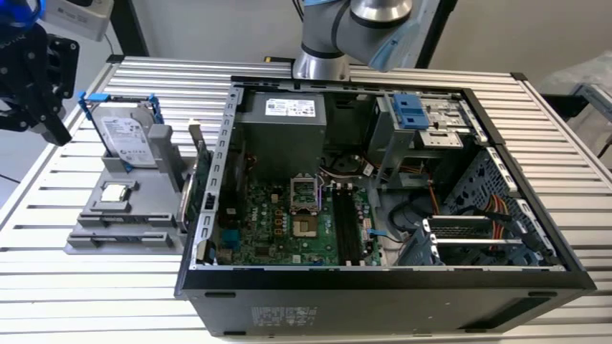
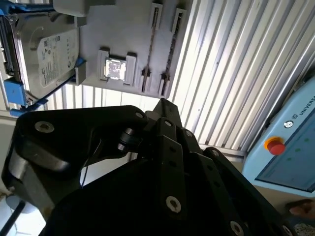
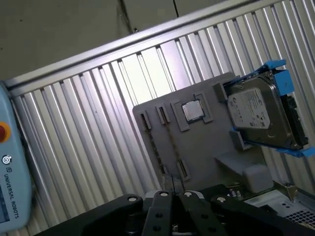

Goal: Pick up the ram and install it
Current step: 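Pick up the ram and move it above insertion slot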

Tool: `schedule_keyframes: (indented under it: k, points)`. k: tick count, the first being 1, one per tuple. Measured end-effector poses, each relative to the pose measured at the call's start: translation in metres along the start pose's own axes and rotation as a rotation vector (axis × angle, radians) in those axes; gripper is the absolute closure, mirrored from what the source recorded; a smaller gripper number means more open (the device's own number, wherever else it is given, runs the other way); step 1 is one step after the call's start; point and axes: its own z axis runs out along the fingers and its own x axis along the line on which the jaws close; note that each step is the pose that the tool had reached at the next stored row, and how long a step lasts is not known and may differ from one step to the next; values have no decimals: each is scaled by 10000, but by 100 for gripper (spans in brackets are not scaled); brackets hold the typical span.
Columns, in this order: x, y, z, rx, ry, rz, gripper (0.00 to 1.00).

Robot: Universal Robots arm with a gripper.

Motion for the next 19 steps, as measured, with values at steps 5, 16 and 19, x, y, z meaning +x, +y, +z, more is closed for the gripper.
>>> schedule_keyframes:
  k: [5,16,19]
  points:
    - [0,1,0,-13,35,-724,100]
    - [0,0,0,-48,129,-2655,100]
    - [0,0,0,-60,162,-3341,100]
